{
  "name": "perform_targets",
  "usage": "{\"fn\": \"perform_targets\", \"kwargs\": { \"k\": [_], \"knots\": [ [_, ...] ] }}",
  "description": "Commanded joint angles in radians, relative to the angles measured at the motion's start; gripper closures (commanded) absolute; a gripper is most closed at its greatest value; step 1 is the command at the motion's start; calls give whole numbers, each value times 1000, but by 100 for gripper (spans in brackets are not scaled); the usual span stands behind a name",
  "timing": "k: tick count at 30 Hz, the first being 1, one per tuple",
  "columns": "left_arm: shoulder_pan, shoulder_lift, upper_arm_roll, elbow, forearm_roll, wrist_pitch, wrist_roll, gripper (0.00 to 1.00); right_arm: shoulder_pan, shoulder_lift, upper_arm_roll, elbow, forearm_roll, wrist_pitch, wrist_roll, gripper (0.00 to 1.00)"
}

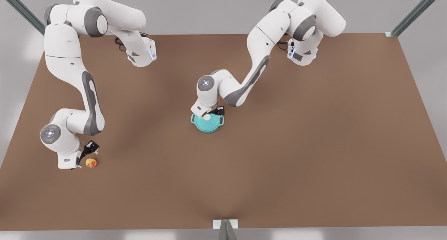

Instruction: Open the pot lid and put the potato into the pot

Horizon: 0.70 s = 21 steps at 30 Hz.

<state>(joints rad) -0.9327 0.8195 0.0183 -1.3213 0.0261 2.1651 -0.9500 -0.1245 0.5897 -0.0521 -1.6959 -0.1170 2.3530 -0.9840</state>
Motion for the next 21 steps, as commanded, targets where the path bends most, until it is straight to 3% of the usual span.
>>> {"fn": "perform_targets", "kwargs": {
  "k": [1,9,12,15,16,18,21],
  "knots": [
    [-3,6,0,1,5,41,-213,0,2,19,0,27,5,-196,-427,0],
    [-11,35,0,1,5,81,-216,0,-1,136,-2,188,7,-279,-412,0],
    [-11,36,2,7,5,81,-214,0,-30,157,2,177,0,-167,-407,0],
    [-11,35,5,13,26,71,-208,39,-30,165,2,173,-9,-89,-409,0],
    [-11,30,5,11,28,65,-207,41,-30,173,2,176,-9,-87,-409,0],
    [-11,27,5,13,44,59,-204,54,-29,186,2,185,-9,-90,-418,0],
    [-2,18,12,36,44,-21,-185,54,-30,208,2,214,-10,-101,-417,0]
  ]
}}
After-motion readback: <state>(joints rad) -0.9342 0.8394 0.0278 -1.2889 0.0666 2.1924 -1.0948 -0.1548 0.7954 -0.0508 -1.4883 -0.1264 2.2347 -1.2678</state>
